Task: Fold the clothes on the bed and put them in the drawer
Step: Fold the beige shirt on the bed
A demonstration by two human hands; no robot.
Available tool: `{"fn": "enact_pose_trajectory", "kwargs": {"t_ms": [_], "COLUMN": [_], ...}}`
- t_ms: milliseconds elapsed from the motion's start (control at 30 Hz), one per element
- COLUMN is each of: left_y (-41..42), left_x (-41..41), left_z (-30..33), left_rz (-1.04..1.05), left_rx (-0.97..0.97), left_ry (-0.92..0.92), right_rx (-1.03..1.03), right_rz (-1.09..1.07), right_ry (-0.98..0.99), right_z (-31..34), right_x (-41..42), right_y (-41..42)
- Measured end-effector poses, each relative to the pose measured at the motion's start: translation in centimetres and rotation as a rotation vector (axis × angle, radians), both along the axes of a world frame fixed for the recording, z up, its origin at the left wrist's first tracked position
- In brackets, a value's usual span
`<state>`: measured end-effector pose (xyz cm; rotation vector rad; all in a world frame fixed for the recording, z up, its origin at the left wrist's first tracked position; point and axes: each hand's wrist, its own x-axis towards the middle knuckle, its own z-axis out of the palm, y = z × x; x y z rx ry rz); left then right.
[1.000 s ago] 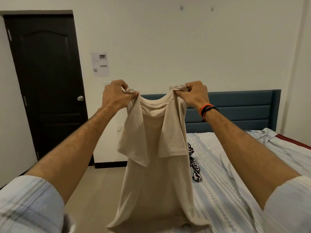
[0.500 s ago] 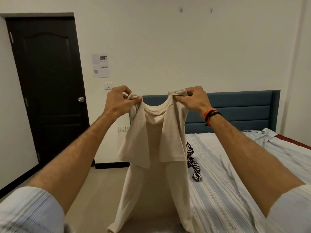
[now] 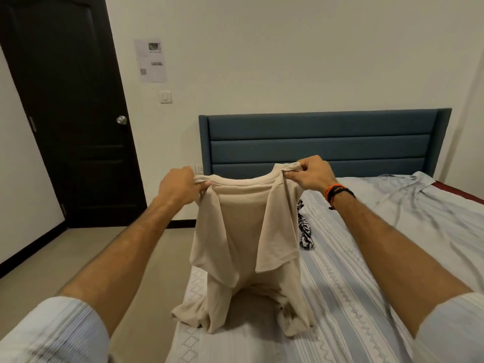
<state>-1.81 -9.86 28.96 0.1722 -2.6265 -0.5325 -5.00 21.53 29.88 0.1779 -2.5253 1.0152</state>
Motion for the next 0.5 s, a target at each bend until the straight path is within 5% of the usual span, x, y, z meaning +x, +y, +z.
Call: {"fn": "enact_pose_trajectory", "kwargs": {"t_ms": [233,400,500], "left_y": [0.9,1.5,1.5], "left_x": [2.5,5.2,7.1], "left_z": [2.6,6.4,9.3], "left_rz": [0.042,-0.137,-0.313], "left_rx": [-0.045,0.604,0.803], "left_ry": [-0.139,0.042,0.247], "right_rx": [0.372,-0.205,-0.478], "right_rz": [-0.064,0.084,0.166], "right_ry": [-0.09,-0.115,-0.004], "right_z": [2.6,6.4,9.1], "right_x": [1.9,4.7,7.2], "right_y": [-0.8,-0.7,-0.7]}}
